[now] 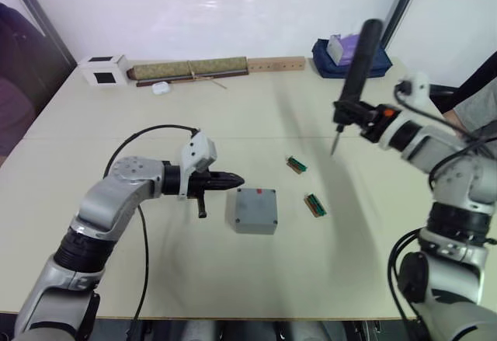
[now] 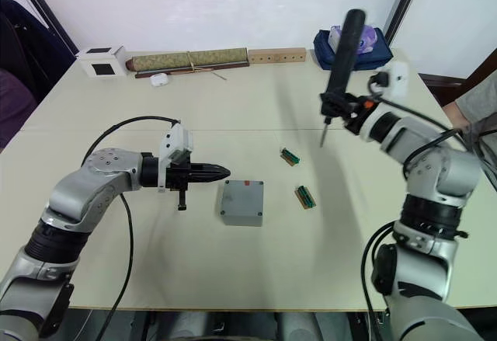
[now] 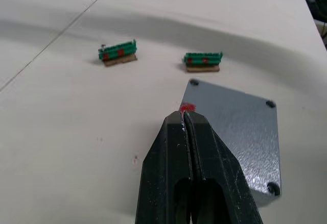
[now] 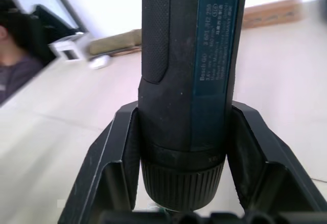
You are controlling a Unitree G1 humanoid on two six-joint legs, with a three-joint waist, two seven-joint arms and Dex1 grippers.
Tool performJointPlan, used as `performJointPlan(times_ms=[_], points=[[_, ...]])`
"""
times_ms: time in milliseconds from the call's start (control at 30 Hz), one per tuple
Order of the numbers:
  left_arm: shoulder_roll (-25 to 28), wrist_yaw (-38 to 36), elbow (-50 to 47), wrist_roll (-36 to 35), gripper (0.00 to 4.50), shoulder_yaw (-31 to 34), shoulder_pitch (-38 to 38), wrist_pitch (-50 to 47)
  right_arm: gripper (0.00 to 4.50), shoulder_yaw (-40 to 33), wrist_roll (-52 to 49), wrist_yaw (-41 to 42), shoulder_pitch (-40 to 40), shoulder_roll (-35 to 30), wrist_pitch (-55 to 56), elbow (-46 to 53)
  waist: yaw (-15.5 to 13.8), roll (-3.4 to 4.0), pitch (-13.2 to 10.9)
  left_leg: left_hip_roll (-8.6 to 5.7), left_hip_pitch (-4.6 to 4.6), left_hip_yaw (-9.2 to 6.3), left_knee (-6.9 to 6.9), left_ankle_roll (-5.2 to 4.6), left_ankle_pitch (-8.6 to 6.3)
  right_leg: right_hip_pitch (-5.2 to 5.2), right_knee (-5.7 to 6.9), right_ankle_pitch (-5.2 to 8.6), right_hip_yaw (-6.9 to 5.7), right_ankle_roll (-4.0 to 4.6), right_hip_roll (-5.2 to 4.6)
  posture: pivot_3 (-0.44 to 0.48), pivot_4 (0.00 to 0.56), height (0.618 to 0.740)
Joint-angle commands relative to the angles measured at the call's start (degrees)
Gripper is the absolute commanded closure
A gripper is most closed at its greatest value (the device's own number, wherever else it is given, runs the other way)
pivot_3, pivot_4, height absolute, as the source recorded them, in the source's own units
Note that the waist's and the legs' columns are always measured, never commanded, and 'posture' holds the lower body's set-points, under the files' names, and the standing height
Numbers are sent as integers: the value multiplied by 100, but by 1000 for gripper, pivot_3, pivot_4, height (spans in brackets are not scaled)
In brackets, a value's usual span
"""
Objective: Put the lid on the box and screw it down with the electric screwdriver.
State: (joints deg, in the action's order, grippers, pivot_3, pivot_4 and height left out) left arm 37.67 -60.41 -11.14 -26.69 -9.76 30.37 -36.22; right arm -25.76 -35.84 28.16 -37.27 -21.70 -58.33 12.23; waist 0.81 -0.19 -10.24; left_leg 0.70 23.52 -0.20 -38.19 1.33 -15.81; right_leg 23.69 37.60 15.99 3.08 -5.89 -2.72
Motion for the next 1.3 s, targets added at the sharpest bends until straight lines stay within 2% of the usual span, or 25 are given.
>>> performJointPlan(times_ms=[33,200,433,600,1033,1300], points=[[61,-87,-153,9,4500,-40,137,-79,2732,-45,-569,-291,75,337,337,1219,0,0,0,1,0,-2,0,0,0,-1,-1,0,-1,0,2,0,150,740],[67,-178,-248,228,4500,-396,93,-32,2732,894,-412,-515,869,848,852,2150,21,-3,3,-1,-9,-5,-1,0,0,-11,-2,0,-5,1,8,0,150,740],[-144,-183,-70,618,4500,-819,150,251,2732,1624,-310,-711,1341,914,1151,2428,18,-3,3,-4,-9,-4,-3,1,0,-7,5,1,-4,2,10,0,150,740],[-97,-272,201,1033,4500,-1037,68,653,2732,1999,-120,-751,1614,819,1422,2495,18,-3,3,-6,-11,-5,-4,1,1,-10,4,1,-5,2,11,0,150,740],[-109,-233,57,1068,4500,-908,-114,676,2732,2292,118,-636,2199,590,1939,2388,26,-5,4,-5,-19,-7,-4,1,0,-20,4,1,-5,2,12,0,150,740],[-115,-224,31,1077,4500,-886,-102,605,2732,2465,242,-670,2113,702,2234,2217,25,-5,5,-5,-22,-8,-4,1,0,-22,4,1,-6,1,13,0,150,740]])
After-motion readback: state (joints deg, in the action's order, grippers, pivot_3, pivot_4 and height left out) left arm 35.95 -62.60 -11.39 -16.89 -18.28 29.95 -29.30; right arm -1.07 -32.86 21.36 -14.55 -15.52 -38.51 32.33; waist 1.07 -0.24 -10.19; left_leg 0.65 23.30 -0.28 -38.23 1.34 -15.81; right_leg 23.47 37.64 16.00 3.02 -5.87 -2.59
